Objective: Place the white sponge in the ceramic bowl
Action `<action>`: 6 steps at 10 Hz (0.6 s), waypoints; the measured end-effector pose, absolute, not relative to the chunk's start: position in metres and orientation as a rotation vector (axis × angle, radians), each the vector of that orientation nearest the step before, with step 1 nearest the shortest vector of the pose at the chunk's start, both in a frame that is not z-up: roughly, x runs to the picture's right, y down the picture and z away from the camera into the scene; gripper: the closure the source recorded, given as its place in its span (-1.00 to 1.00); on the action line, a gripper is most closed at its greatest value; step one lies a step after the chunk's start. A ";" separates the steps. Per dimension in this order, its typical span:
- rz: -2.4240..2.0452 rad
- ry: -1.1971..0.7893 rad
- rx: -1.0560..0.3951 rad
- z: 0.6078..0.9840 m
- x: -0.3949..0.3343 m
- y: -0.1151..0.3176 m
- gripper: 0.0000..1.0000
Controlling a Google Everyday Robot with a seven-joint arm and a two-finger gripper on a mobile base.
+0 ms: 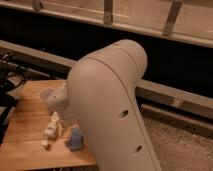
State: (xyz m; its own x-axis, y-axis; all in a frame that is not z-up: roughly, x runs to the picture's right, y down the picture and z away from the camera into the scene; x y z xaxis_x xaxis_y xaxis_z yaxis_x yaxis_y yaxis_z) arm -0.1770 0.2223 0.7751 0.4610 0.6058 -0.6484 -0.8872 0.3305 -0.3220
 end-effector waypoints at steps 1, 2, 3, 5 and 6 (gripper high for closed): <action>1.026 0.467 -0.720 0.776 -0.175 0.221 -0.60; 1.032 0.484 -0.731 0.779 -0.171 0.226 -0.60; 1.038 0.497 -0.740 0.783 -0.167 0.230 -0.60; 1.063 0.519 -0.770 0.793 -0.156 0.241 -0.60; 1.069 0.524 -0.787 0.796 -0.153 0.244 -0.60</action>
State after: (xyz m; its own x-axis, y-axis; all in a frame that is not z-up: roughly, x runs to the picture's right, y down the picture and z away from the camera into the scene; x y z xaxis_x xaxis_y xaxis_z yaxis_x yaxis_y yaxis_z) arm -0.1529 0.2437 0.7964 0.4039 0.5678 -0.7173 -0.9148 0.2585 -0.3104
